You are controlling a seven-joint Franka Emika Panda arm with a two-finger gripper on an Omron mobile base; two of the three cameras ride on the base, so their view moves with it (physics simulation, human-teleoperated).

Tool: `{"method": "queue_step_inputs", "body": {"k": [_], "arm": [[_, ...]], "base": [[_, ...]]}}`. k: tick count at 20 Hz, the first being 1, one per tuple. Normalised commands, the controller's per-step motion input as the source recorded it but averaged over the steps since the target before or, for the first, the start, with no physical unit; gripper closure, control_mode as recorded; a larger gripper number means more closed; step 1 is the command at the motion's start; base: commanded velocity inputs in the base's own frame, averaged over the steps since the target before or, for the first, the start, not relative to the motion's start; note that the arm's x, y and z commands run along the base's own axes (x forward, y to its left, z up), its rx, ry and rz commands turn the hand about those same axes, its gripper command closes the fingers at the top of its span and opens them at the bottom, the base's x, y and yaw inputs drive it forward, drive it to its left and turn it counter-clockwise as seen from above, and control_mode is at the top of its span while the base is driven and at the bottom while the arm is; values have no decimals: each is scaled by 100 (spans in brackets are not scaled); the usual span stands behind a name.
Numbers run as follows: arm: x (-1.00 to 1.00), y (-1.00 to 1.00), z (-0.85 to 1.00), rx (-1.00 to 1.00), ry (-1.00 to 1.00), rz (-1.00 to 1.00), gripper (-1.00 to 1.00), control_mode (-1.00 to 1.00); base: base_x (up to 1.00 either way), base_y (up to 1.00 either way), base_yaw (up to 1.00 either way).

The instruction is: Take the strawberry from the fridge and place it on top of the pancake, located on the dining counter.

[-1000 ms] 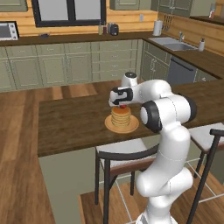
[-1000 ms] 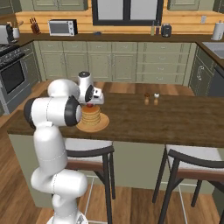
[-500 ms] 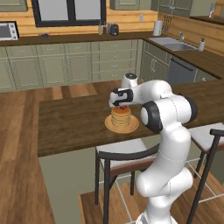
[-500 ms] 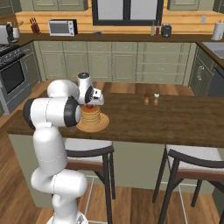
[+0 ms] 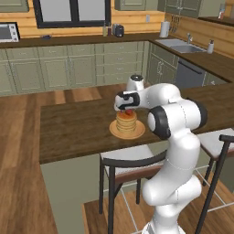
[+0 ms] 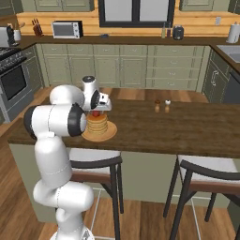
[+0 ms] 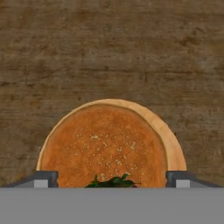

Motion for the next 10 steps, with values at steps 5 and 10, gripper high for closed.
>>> {"method": "queue_step_inputs", "body": {"k": [5, 10], "arm": [[-43, 0, 72, -5, 5, -1, -100, -100], [-100, 2, 62, 0, 12, -4, -100, -100]], "base": [[0, 0, 0], [0, 0, 0]]}}
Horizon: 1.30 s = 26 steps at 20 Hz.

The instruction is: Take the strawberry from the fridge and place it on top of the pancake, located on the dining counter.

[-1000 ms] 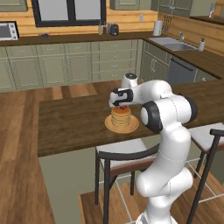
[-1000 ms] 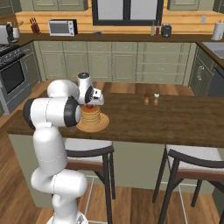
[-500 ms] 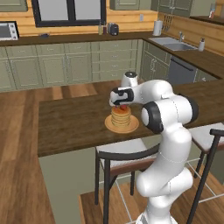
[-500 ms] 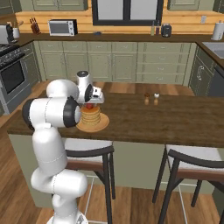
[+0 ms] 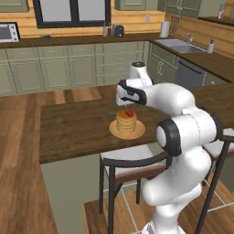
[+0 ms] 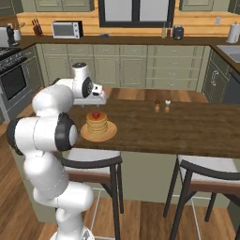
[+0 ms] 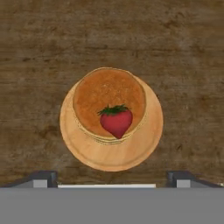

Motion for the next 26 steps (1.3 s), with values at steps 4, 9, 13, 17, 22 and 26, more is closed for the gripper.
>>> {"method": "queue_step_inputs", "body": {"k": [4, 9, 13, 17, 22, 26], "arm": [[-100, 6, 37, 0, 18, 0, -100, -100], [-100, 33, 19, -1, 15, 0, -100, -100], [-100, 60, 3, -5, 11, 0, -100, -100], [-100, 66, -44, -10, -1, 0, -100, -100], [-100, 61, -39, -10, 0, 0, -100, -100], [-100, 47, -29, -8, 0, 0, -100, -100]], "base": [[0, 0, 0], [0, 0, 0], [0, 0, 0], [0, 0, 0], [0, 0, 0], [0, 0, 0]]}}
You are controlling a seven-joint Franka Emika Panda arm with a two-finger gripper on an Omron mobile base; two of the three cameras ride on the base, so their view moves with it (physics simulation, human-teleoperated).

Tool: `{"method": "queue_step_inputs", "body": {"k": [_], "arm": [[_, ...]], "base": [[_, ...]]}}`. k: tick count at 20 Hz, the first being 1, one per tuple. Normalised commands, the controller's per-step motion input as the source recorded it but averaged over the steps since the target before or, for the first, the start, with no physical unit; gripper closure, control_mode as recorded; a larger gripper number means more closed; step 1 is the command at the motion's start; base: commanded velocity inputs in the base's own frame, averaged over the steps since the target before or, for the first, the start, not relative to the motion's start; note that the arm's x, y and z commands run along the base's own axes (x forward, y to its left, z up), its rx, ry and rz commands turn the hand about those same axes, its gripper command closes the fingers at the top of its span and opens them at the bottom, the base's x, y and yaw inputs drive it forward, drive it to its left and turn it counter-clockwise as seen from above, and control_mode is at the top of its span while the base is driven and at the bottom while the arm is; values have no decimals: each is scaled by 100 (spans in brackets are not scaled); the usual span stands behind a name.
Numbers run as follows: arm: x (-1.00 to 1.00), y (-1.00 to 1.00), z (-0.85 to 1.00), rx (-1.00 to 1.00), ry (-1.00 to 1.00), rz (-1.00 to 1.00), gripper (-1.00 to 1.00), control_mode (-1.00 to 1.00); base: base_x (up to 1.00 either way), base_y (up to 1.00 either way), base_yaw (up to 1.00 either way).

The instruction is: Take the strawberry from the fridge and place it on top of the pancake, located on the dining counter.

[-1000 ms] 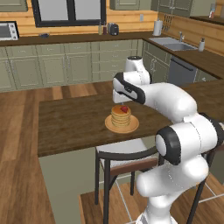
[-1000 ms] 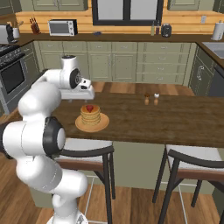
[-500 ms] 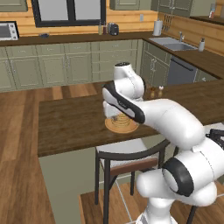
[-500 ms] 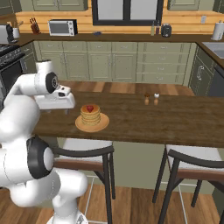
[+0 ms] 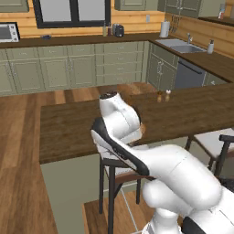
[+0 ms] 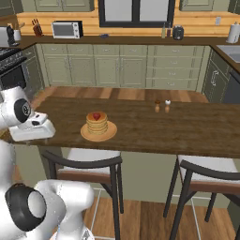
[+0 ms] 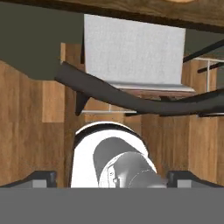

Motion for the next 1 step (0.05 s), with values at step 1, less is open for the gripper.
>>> {"method": "queue_step_inputs", "body": {"k": [1], "arm": [[-100, 42, -24, -8, 0, 0, -100, -100]], "base": [[0, 0, 0]]}}
